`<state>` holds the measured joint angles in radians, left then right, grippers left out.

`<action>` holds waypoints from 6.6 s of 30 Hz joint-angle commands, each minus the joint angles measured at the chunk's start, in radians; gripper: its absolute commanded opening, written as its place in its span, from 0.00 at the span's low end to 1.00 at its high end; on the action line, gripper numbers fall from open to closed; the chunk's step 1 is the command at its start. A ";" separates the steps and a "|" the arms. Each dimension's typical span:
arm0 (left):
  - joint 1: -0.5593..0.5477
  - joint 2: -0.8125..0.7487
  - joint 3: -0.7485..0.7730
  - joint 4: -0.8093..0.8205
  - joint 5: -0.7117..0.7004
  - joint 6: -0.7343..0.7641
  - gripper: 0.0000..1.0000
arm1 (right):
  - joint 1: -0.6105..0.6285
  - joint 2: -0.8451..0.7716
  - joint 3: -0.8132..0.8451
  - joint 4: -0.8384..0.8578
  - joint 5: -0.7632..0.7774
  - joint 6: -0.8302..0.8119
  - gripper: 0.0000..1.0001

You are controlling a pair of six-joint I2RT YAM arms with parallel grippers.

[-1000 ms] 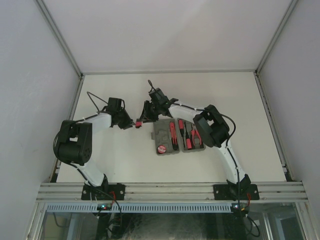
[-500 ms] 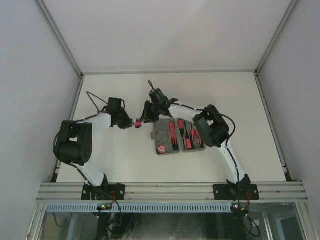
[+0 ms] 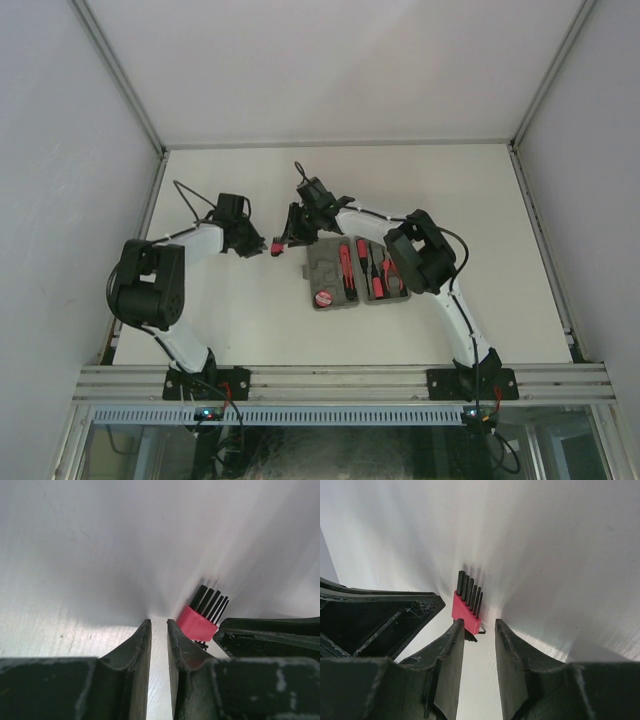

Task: Sort the tools into containers
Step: Pick up the engineering item from the center of the board, then place the engineering item in the storage box.

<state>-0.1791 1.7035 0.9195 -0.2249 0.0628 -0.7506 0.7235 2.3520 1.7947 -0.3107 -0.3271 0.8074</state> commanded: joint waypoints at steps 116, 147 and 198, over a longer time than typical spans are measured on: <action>0.024 -0.566 -0.019 -0.259 -0.061 0.115 0.35 | -0.023 -0.700 -0.722 0.600 0.272 -0.435 0.00; 0.075 -0.601 0.003 -0.328 -0.002 0.171 0.44 | 0.112 -0.651 -0.830 0.670 0.930 0.557 0.00; 0.088 -0.613 -0.008 -0.330 0.015 0.158 0.62 | 0.169 -0.426 -0.682 0.353 0.912 0.875 0.10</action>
<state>-0.0994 1.1290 0.9115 -0.5648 0.0601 -0.5991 0.8852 1.9137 1.0748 0.0471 0.5816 1.6554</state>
